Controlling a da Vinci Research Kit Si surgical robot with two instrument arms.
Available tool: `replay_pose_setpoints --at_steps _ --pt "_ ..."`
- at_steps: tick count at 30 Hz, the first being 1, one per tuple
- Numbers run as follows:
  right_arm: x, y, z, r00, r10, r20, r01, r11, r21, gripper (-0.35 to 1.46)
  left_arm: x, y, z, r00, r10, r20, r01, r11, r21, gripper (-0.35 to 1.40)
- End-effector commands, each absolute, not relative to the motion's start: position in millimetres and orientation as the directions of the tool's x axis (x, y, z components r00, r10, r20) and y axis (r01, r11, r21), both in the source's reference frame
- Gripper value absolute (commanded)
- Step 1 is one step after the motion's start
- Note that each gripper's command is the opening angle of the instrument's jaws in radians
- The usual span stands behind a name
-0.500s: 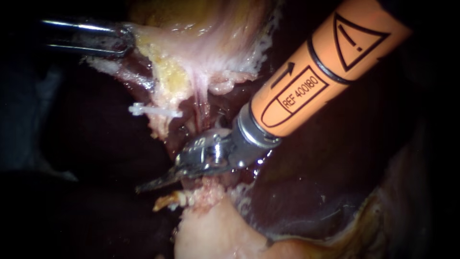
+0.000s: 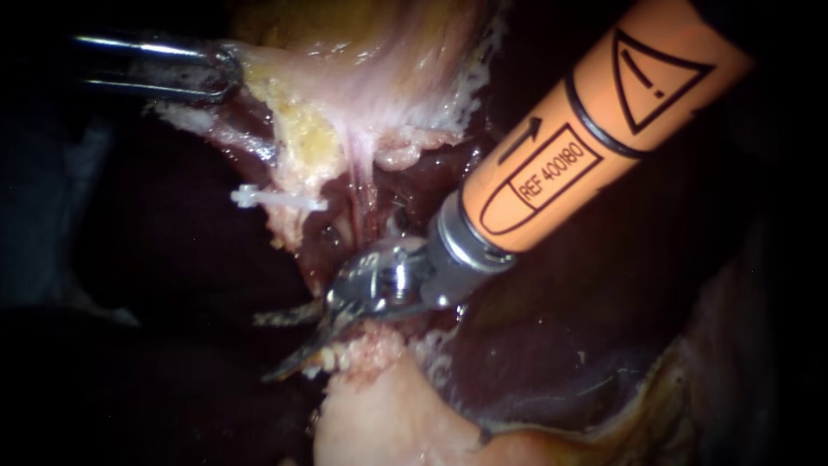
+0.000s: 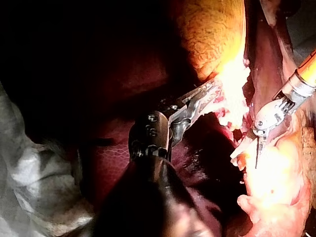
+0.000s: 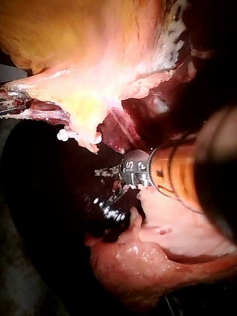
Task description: Go back from the cut left tube
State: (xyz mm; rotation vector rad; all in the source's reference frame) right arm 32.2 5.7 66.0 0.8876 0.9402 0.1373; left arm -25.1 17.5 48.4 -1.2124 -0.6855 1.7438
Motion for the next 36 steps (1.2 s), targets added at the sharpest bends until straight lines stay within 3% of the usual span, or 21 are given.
replay_pose_setpoints --at_steps 1,7,10,14,22,29,36 --pt "32.2 5.7 66.0 0.607 0.465 -0.645 0.257 0.653 0.713 1.24 -25.1 17.5 48.4 -0.138 0.886 -0.443 -0.347 -0.462 -0.816 -0.35" --pt "31.2 5.9 65.3 0.597 0.472 -0.648 0.229 0.674 0.702 1.38 -25.1 17.5 48.4 -0.138 0.886 -0.443 -0.347 -0.462 -0.816 -0.35" --pt "29.1 6.4 63.5 0.574 0.493 -0.654 0.151 0.721 0.676 1.45 -25.0 17.5 48.4 -0.138 0.886 -0.443 -0.347 -0.462 -0.816 -0.35" --pt "24.9 7.0 60.2 0.535 0.467 -0.704 0.022 0.826 0.564 1.45 -24.9 17.6 48.5 -0.137 0.886 -0.444 -0.349 -0.462 -0.815 -0.35" --pt "15.2 9.6 56.5 0.567 0.402 -0.719 -0.078 0.895 0.439 1.45 -24.9 17.6 48.5 -0.137 0.886 -0.444 -0.349 -0.462 -0.815 -0.35" --pt "9.0 11.0 56.5 0.605 0.366 -0.707 -0.131 0.922 0.366 1.45 -24.9 17.6 48.5 -0.137 0.886 -0.444 -0.349 -0.462 -0.815 -0.35" --pt "7.9 11.6 56.2 0.614 0.383 -0.69 -0.135 0.912 0.387 1.45 -25.1 17.5 48.7 -0.136 0.885 -0.445 -0.351 -0.463 -0.814 -0.35"
